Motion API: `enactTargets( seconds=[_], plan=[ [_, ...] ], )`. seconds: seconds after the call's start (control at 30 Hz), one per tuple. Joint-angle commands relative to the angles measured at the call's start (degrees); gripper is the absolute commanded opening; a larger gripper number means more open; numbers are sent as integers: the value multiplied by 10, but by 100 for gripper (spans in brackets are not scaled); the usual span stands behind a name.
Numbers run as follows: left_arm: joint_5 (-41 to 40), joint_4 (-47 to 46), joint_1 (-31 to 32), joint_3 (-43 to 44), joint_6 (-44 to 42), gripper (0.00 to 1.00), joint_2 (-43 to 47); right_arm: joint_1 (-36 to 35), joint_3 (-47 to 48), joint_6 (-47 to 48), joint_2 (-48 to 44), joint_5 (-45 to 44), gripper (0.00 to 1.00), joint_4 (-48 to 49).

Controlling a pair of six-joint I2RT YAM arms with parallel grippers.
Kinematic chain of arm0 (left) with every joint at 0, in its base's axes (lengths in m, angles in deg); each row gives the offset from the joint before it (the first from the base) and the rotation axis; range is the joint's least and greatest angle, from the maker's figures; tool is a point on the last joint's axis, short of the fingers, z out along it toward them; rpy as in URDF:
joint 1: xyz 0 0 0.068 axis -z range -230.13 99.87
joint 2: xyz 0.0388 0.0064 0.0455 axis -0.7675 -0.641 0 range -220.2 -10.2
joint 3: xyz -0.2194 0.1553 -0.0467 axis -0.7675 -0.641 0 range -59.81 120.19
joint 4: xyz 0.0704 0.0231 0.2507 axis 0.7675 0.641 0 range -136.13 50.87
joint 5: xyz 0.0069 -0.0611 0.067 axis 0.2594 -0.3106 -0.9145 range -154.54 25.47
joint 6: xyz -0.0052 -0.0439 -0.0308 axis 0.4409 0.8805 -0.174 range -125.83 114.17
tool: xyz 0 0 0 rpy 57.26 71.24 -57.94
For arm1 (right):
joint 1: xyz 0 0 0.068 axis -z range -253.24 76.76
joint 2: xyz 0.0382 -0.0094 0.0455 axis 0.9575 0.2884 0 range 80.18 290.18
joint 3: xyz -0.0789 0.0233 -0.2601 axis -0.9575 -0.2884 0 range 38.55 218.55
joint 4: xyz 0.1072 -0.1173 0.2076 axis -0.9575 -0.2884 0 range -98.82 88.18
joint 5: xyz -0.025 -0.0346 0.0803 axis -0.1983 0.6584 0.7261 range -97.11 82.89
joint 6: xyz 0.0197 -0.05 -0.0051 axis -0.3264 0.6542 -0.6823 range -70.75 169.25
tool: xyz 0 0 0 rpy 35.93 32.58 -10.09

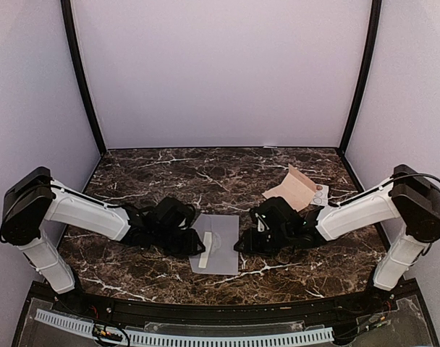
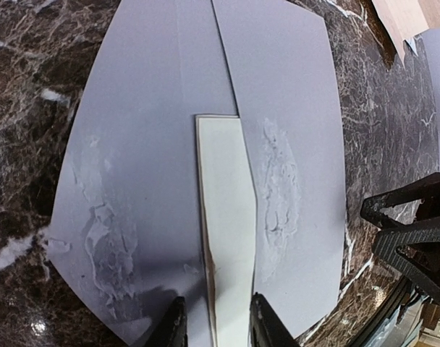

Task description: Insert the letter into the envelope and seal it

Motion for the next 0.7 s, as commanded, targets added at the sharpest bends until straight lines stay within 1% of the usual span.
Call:
enactTargets(
  seconds=[0.0, 0.13, 0.3, 0.43, 0.67],
  plan=[
    [8, -18, 3, -16, 10, 27, -4, -4, 0, -10, 18, 13, 42, 32],
    [16, -29, 3, -21, 12, 19, -11, -6, -3, -14, 27, 14, 41, 36],
    [21, -33, 3, -22, 14, 14, -19, -10, -1, -16, 34, 14, 38, 41],
    [27, -37, 2, -22, 13, 11, -23, -11, 4, -18, 41, 19, 36, 40],
    [31, -43, 3, -23, 15, 9, -31, -13, 7, -18, 47, 22, 34, 40]
  ],
)
